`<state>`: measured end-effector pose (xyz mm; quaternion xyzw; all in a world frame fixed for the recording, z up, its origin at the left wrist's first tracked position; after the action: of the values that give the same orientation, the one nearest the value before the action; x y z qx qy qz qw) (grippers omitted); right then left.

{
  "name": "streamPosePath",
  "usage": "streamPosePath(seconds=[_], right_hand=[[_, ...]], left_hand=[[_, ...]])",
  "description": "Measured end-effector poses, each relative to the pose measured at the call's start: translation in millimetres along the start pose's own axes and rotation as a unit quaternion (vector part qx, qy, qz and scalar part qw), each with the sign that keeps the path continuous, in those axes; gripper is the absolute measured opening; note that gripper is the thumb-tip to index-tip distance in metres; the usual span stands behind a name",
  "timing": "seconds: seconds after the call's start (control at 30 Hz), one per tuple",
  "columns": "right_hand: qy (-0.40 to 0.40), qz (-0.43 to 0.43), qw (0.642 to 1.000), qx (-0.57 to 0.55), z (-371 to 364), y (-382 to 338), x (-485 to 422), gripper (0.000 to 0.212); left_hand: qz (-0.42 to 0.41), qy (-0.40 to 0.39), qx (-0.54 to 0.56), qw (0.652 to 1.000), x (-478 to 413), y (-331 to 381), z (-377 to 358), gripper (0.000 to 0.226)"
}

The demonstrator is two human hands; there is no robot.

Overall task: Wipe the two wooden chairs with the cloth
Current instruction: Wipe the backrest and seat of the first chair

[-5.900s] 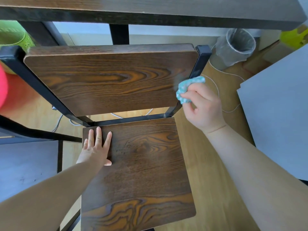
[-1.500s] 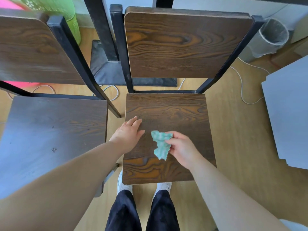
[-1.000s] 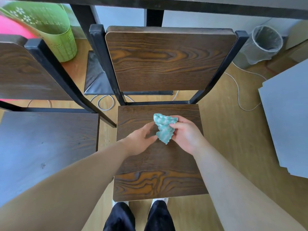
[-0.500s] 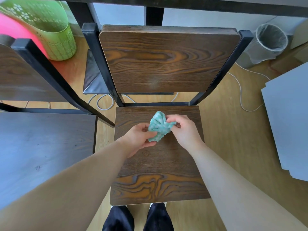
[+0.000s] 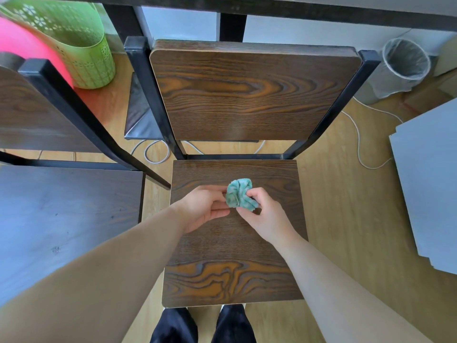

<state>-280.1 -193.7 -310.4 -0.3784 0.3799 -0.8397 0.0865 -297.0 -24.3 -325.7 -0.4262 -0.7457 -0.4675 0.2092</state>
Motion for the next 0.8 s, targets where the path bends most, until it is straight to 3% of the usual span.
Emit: streamPosePath(seconds=[0.3,0.53,0.63,0.8], right_hand=[[0.055,-0.069,0.988,-0.128,-3,12,-9,0.054],[0.07,-0.114,0.964,-0.229,-5,14,-13,0.064],[0.067,-0.129,0.952,-0.27,-7,17,-16,0.059],[0.068,-0.143,0.927,-0.339,-12,21,-18,0.049]], left_hand=[[0.028,-0.01,-0.192,0.981,-4,-5,0,0.075],[0.02,0.019,-0.336,0.941,-3,-6,5,0.074],[0.019,0.018,-0.434,0.901,0,-2,4,0.073],[-0.001,0.007,-0.649,0.761,4,2,-3,0.07]])
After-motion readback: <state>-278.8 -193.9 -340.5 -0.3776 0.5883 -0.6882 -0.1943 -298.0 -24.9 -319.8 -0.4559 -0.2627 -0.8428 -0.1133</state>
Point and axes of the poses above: each hand's wrist, its own x-axis away from the middle knuckle, its own z-axis out of the back of the hand, y = z × x, the point moved 5 cm from there along -x, towards the middle knuckle, and after that the axes turned 11 degrees about -y, right-handed, at the moved point
